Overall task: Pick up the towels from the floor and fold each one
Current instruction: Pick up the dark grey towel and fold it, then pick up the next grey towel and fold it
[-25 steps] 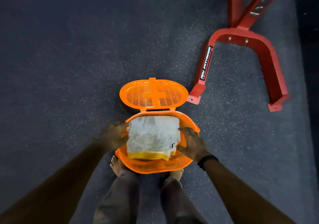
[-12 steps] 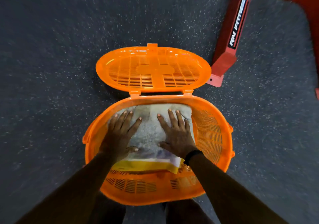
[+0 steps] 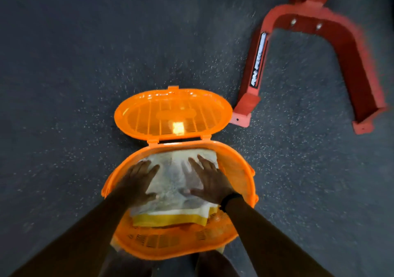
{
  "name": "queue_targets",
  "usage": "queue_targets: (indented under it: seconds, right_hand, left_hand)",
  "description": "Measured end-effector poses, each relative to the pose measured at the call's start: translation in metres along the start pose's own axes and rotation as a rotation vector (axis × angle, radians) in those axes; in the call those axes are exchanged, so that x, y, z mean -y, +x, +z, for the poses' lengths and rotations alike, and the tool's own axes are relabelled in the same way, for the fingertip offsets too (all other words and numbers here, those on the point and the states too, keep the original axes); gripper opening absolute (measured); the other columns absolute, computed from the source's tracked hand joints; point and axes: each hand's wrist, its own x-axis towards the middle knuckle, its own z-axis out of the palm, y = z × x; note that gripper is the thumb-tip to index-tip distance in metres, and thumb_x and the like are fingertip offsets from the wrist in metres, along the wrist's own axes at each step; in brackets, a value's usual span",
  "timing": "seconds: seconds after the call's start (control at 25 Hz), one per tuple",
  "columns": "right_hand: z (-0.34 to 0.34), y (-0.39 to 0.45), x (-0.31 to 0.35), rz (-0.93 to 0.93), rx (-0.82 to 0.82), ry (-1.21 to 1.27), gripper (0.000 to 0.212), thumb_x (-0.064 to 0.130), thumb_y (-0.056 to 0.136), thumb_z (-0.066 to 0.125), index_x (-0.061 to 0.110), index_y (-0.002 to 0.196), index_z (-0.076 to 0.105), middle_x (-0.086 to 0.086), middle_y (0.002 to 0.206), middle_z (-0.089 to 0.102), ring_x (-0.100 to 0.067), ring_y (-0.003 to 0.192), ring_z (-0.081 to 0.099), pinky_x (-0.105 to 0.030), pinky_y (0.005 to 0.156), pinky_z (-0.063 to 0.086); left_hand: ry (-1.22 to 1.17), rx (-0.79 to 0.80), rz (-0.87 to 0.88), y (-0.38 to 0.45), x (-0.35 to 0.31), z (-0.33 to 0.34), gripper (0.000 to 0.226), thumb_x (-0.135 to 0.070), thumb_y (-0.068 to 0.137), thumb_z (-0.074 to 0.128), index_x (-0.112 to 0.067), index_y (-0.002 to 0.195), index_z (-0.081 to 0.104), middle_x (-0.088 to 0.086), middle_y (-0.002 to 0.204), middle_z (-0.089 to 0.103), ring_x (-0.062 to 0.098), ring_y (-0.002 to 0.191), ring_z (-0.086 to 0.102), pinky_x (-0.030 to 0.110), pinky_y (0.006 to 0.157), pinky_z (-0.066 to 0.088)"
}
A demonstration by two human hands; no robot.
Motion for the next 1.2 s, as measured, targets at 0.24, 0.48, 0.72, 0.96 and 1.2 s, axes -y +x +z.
queue_targets:
  seconds: [0.24, 0.48, 0.72, 0.96, 1.2]
  right_hand:
    - [-0.226, -0.099, 0.009, 0.053, -0.29, 0.163, 0.086, 0.054, 0.086, 0.059, 0.023, 0.153, 0.015, -0.008, 0.159, 0.018, -0.027, 0.143, 0.025, -0.043, 0.114, 0.027]
    - [-0.49, -0.225, 0.028, 0.066, -0.614, 0.233, 0.084, 0.055, 0.085, 0.06, 0.018, 0.151, 0.022, -0.007, 0.155, 0.028, -0.022, 0.143, 0.027, -0.04, 0.116, 0.028]
    - [-0.694, -0.366, 0.076, -0.02, -0.833, 0.154, 0.085, 0.057, 0.084, 0.06, 0.013, 0.149, 0.028, -0.008, 0.152, 0.034, -0.021, 0.141, 0.032, -0.036, 0.116, 0.026]
    - [-0.788, -0.473, 0.145, -0.135, -0.92, 0.084, 0.085, 0.057, 0.082, 0.062, 0.017, 0.149, 0.029, -0.01, 0.146, 0.039, -0.023, 0.134, 0.041, -0.034, 0.109, 0.034]
    - [-0.806, -0.547, 0.191, -0.086, -0.963, 0.015, 0.087, 0.063, 0.08, 0.06, 0.023, 0.149, 0.025, -0.011, 0.146, 0.038, -0.026, 0.133, 0.041, -0.044, 0.109, 0.036]
  left_hand:
    - [0.005, -0.232, 0.059, -0.076, -0.065, -0.231, 0.087, -0.064, 0.078, 0.043, -0.02, 0.15, 0.024, 0.008, 0.153, 0.033, 0.026, 0.141, 0.027, 0.034, 0.114, 0.022]
    - [-0.13, -0.554, 0.112, -0.18, -0.131, -0.493, 0.084, -0.059, 0.084, 0.057, -0.016, 0.15, 0.027, 0.009, 0.151, 0.035, 0.027, 0.138, 0.032, 0.036, 0.112, 0.027]
    - [-0.266, -0.856, 0.086, -0.325, -0.173, -0.675, 0.088, -0.066, 0.077, 0.06, -0.021, 0.147, 0.031, 0.009, 0.148, 0.04, 0.027, 0.136, 0.037, 0.043, 0.11, 0.035]
    - [-0.297, -1.034, 0.078, -0.448, -0.194, -0.759, 0.085, -0.061, 0.079, 0.063, -0.02, 0.147, 0.032, 0.011, 0.142, 0.044, 0.028, 0.132, 0.042, 0.04, 0.107, 0.037]
    - [-0.268, -1.083, 0.141, -0.514, -0.204, -0.79, 0.09, -0.064, 0.075, 0.065, -0.02, 0.146, 0.033, 0.011, 0.144, 0.043, 0.028, 0.134, 0.04, 0.043, 0.108, 0.036]
